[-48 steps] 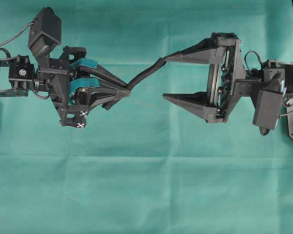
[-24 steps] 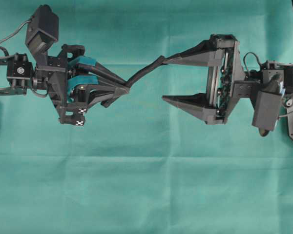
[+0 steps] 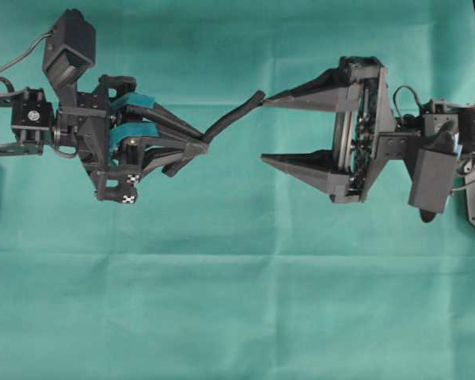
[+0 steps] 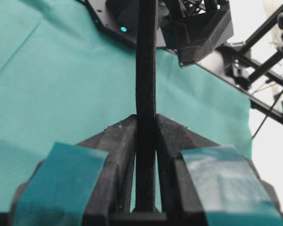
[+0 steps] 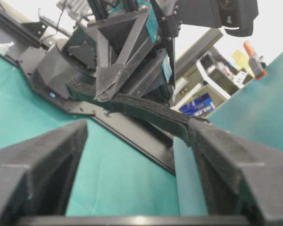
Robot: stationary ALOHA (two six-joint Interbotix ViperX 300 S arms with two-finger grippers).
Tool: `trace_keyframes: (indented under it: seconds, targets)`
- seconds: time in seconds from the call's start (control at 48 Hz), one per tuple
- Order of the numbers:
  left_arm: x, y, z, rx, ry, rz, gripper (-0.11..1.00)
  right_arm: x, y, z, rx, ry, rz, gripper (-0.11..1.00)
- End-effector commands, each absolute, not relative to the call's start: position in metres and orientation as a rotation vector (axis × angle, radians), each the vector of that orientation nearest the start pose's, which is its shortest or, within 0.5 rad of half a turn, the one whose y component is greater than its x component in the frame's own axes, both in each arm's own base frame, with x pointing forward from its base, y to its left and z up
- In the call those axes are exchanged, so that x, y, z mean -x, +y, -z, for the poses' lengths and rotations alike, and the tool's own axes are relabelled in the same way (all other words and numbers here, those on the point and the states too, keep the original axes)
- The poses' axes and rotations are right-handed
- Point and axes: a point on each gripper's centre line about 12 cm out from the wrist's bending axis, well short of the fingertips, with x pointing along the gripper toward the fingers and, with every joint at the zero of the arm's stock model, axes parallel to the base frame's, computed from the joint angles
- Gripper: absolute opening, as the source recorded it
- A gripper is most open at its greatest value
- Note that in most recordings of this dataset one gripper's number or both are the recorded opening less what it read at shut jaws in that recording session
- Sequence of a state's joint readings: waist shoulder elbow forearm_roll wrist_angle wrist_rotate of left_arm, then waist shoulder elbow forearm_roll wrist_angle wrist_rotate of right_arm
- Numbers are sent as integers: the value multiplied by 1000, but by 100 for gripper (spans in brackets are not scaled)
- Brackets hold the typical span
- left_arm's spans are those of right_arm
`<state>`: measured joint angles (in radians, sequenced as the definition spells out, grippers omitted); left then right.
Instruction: Peel off the Velcro with your right arm.
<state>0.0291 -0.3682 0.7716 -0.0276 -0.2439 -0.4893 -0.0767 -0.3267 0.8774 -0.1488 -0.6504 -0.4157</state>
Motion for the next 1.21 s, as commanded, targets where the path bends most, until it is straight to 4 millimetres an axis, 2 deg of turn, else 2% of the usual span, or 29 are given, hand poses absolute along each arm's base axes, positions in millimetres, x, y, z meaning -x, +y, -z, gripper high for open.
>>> trace_keyframes:
  seconds: [0.0,0.042,1.188]
  targets:
    - [-339,12,-302,520,111,-71,10,-336,-14,-294,539,-129,19,34]
    - [-339,12,-302,520,111,-71,10,-337,-14,-294,539,-128,18,31]
    - [-338,6,-304,520,91,-49,10,-334,-30,-288,537,-103,64,31]
